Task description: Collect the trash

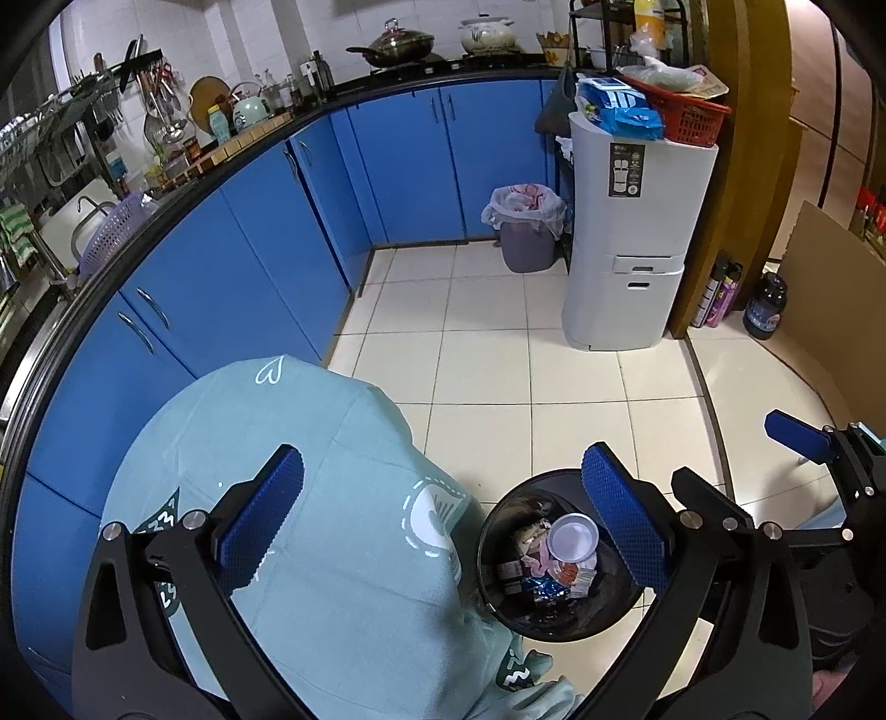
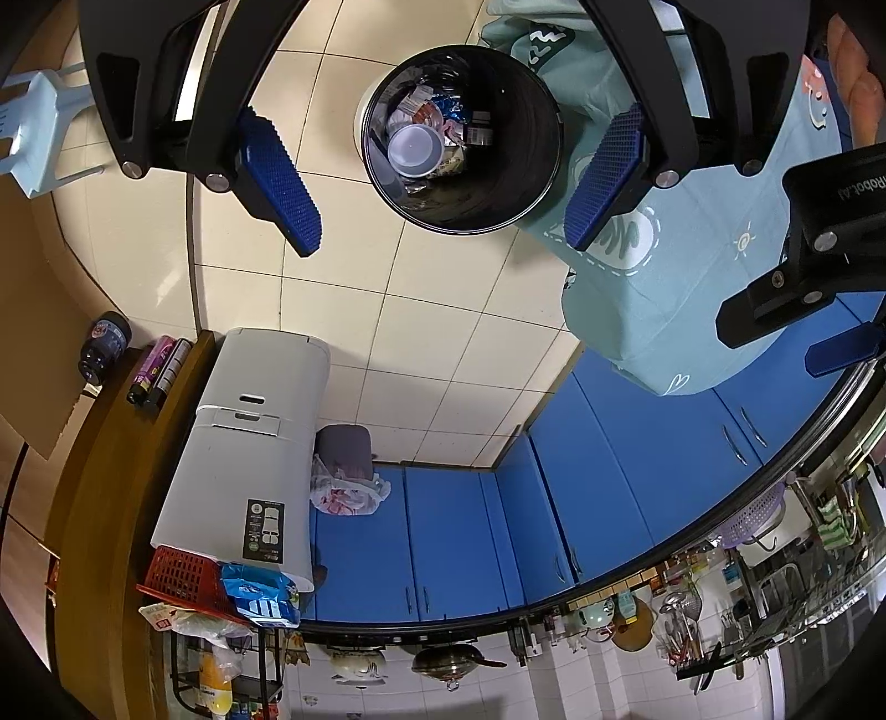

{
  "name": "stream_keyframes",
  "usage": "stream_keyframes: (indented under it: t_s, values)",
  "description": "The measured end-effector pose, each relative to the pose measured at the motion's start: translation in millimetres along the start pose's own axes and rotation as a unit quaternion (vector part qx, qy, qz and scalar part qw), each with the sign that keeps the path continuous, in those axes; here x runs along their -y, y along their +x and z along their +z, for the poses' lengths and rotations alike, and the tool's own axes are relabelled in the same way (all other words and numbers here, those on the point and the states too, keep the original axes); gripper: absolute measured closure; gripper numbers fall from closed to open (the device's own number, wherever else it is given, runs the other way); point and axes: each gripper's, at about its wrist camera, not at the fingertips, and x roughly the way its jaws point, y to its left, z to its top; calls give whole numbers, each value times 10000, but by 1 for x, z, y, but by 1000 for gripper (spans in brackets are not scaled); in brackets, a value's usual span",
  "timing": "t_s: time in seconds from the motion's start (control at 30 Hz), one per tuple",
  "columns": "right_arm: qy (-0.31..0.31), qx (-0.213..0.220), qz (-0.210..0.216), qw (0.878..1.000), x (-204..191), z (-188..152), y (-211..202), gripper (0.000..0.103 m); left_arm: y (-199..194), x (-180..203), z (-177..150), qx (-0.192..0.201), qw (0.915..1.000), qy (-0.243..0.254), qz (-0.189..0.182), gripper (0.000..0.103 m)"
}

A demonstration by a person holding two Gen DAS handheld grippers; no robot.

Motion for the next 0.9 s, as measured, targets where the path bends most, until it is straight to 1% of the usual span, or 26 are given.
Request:
stream_keyframes:
  t_s: [0.2, 0.27, 0.47, 0.9]
  values:
    - [-4, -1, -4, 10000, -1, 0, 0, 16, -1, 1, -1, 1, 10000, 5, -40, 4]
    - [-3, -1, -2, 10000, -1, 0, 0, 16, -1, 1, -1, -35, 9999, 7, -113, 4]
    - [-8, -5, -2, 10000, -1, 0, 0, 16, 1, 3, -2, -116, 9998, 52, -146, 4]
    - [-17, 1, -8, 10000, 0, -2, -2, 16, -1, 2, -4, -103, 9997, 22, -215, 4]
